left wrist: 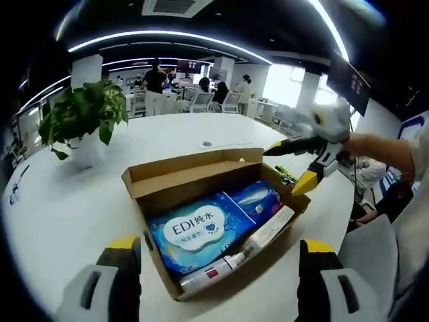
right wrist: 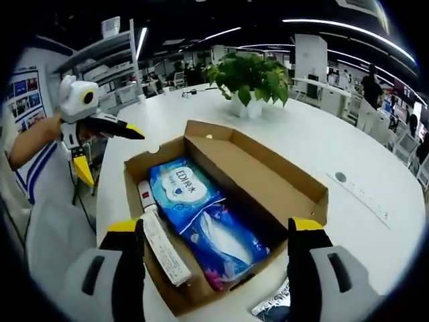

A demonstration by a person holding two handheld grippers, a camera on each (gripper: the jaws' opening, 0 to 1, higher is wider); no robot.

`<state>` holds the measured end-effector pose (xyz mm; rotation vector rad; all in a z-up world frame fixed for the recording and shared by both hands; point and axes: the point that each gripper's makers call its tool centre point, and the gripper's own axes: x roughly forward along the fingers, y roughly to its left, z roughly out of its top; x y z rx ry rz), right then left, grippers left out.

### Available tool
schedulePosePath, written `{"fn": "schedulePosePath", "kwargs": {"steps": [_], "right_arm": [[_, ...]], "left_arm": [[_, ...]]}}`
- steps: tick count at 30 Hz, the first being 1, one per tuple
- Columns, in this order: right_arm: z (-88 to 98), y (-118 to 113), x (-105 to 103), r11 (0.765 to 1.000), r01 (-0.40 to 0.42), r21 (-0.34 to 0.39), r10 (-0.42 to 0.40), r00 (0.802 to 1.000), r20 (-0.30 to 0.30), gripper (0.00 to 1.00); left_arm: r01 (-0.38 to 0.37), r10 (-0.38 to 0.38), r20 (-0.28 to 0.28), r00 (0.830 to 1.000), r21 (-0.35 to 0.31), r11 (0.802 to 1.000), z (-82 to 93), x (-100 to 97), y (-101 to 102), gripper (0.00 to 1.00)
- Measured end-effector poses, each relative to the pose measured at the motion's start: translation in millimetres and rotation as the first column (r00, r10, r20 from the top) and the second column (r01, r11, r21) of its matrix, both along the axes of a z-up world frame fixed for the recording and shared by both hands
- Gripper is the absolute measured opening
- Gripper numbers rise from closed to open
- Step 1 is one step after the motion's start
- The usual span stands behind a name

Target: Operate the shoe box by opening the lid, removing the specified soft item, and placing it in the target area until the item is outside and the box remains undamaged.

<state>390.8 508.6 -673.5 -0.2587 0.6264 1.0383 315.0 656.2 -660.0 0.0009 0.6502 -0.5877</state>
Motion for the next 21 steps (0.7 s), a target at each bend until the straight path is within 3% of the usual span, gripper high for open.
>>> {"fn": "schedulePosePath", "kwargs": {"steps": [11,21], "right_arm": [[-18.3,27,0,1.000,-0.026,-0.008,0.025,0.999,-0.048,0.73],[-33.6,48,2,0.999,-0.027,-0.020,0.025,0.995,-0.095,0.61]], "left_arm": [[-0.047,0.047,-0.014,0.999,0.002,0.999,-12.5,-10.7,14,1.00],[-0.085,0.084,-0.029,0.996,-0.010,0.996,-17.9,-15.7,26,0.88]]}}
